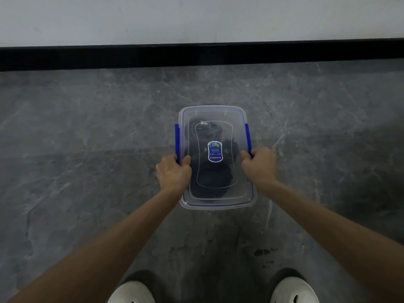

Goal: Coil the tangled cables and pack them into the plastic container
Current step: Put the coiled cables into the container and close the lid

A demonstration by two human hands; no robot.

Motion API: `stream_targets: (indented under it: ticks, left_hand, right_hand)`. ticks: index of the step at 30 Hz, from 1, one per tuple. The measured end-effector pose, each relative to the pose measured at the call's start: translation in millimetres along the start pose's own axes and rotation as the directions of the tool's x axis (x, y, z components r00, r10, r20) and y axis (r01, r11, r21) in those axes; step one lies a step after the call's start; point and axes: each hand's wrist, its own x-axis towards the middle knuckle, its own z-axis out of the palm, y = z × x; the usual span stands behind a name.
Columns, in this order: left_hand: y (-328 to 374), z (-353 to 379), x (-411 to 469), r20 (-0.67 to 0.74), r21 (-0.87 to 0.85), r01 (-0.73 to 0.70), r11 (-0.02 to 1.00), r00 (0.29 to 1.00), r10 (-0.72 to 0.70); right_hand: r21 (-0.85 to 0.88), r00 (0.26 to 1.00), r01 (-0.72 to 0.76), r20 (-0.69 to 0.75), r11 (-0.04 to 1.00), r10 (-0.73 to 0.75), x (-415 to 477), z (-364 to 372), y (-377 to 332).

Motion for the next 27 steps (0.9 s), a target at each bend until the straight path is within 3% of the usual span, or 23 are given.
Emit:
stream_targets:
  ticks: [16, 22, 27]
  left_hand:
    - [5.0, 8.7, -1.2, -0.048, 0.131, -0.036, 0.991, 0.998, 0.043]
    - [8.2, 5.8, 1.2, 0.027, 0.144, -0.027, 0.989, 0.999, 0.023]
    - [12.1, -11.0, 31.1, 0.136, -0.034, 0.008, 0.999, 0.991, -0.004]
  right_hand:
    - [-0.061, 0.998, 0.022, -0.05, 0.998, -0.025, -3.8, 3.5, -5.0]
    - [0.02, 1.0, 0.003, 0.013, 1.0, -0.003, 2.3, 0.6, -2.5]
    - [0.051, 1.0, 0.02, 0.012, 0.998, -0.021, 6.4, 2.2, 2.6]
